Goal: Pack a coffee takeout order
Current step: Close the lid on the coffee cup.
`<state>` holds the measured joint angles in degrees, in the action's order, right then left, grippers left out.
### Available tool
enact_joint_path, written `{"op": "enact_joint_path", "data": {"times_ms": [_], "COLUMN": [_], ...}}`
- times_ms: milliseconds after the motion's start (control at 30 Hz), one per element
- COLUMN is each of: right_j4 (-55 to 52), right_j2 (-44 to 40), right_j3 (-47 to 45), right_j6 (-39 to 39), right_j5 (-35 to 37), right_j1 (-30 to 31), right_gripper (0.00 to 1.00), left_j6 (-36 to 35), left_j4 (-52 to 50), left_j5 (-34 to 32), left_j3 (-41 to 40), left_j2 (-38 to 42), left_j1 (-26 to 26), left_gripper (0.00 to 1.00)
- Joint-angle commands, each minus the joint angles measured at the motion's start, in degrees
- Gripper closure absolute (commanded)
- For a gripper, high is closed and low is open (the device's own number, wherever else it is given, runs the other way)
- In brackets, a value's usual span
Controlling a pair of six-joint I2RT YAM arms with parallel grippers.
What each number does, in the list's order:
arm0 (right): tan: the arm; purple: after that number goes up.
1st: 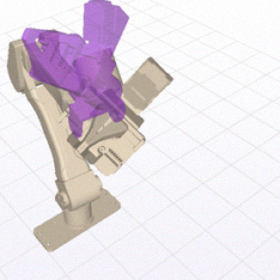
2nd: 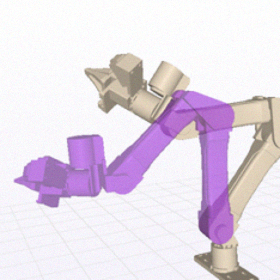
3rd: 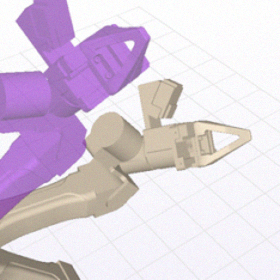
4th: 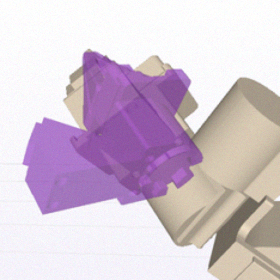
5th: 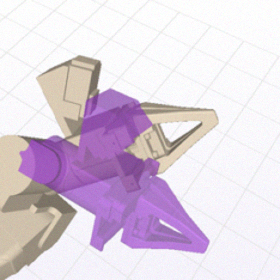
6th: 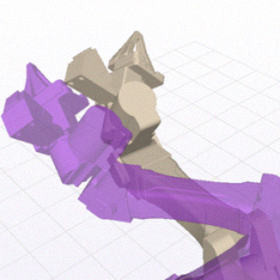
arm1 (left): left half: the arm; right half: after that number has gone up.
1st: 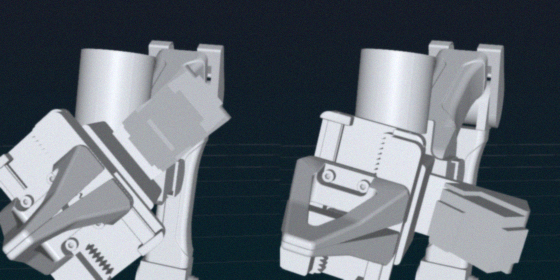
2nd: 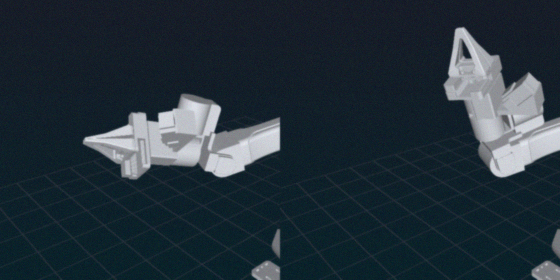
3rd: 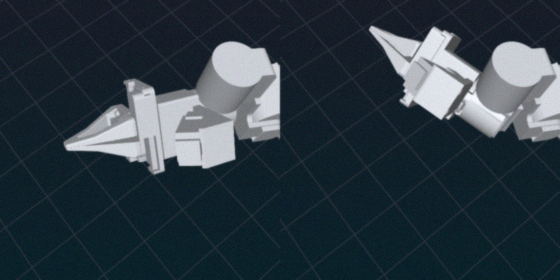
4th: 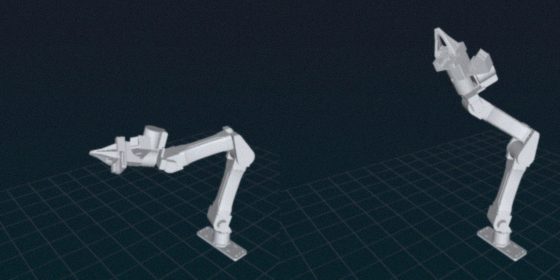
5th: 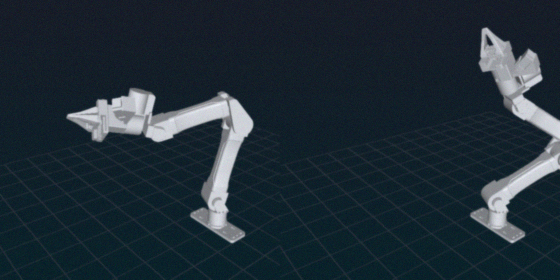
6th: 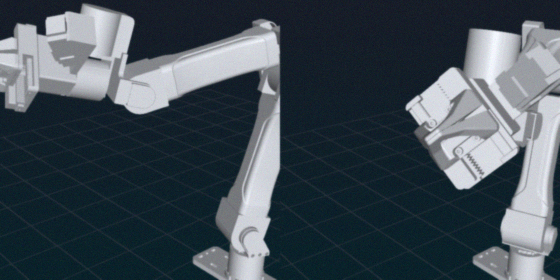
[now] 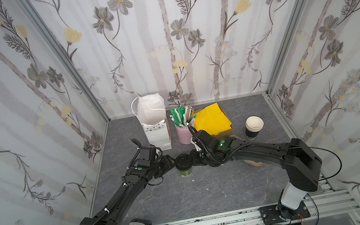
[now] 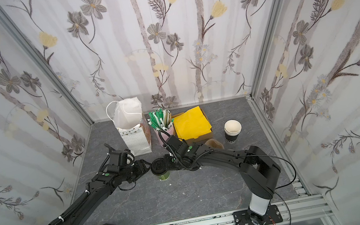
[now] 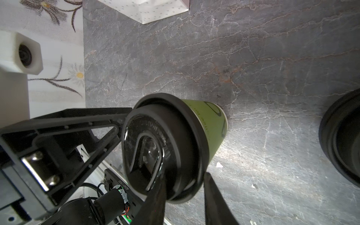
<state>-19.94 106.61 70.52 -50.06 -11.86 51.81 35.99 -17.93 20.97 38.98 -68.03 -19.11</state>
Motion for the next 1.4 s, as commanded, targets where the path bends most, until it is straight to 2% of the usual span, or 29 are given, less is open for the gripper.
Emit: {"op": "enact_joint_path", "data": {"times_ms": [0,267,600,1367], "right_j4": [-4.72,-6.86,-9.71,-6.86], "right_j2": [0.65,1.19,0.56,0.71], "right_j3": [1.27,7.87,7.25,4.75], "right_j6": [0.41,1.79,3.28,1.72], "right_j5": [-0.03,0.6,2.25,3.22], "right_j1": [0.31,0.31,1.87,4.39], "right_gripper": [0.67,0.6,0.56,0.57], "left_j6": [-0.27,-0.41,-0.48,-0.38], "left_j4": [-3.37,-3.34,-3.34,-3.34], "left_j5": [0.33,0.9,0.87,0.72], "left_j3": [-0.07,1.46,1.78,1.36], "left_j2": [0.18,-0.78,-0.61,-0.88], "left_j1": [-0.04,-0.12,-0.05,-0.1], "left_gripper": [0.37,0.37,0.37,0.37]}}
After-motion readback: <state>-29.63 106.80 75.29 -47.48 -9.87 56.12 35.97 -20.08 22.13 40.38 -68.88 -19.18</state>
